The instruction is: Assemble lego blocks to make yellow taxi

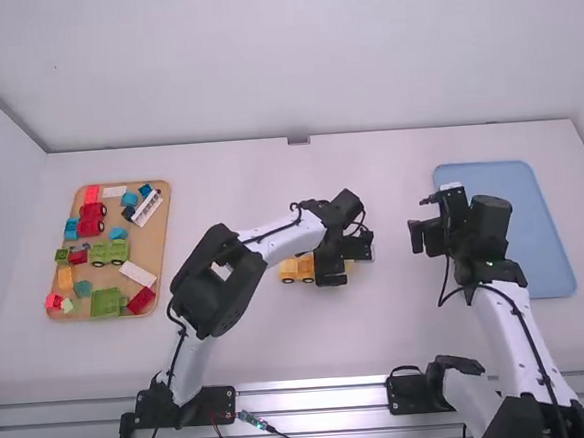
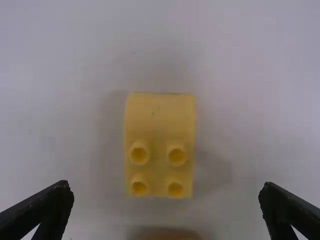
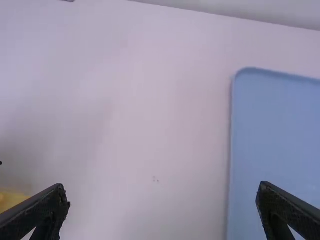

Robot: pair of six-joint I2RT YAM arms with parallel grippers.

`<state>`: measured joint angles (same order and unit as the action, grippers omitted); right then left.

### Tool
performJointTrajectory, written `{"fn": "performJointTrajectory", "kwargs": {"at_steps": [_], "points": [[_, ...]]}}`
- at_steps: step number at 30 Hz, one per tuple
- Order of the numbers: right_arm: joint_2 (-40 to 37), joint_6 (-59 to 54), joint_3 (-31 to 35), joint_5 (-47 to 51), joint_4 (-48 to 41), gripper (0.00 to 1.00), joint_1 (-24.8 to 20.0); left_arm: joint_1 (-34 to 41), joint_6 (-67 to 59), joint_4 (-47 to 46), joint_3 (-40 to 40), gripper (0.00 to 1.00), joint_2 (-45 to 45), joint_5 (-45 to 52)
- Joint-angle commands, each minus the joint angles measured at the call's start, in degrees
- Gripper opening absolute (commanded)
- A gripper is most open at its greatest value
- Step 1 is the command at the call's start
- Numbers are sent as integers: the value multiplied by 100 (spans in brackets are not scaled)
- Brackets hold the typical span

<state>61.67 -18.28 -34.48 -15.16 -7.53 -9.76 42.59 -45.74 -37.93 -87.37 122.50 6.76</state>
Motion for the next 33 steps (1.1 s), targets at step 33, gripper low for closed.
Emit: {"fn": "performJointTrajectory", "kwargs": {"at_steps": [33], "points": [[3660,-3560,66,-2100,2194,99,2022,-2409,-2859,1908,3569,99,-2580,3792]]}}
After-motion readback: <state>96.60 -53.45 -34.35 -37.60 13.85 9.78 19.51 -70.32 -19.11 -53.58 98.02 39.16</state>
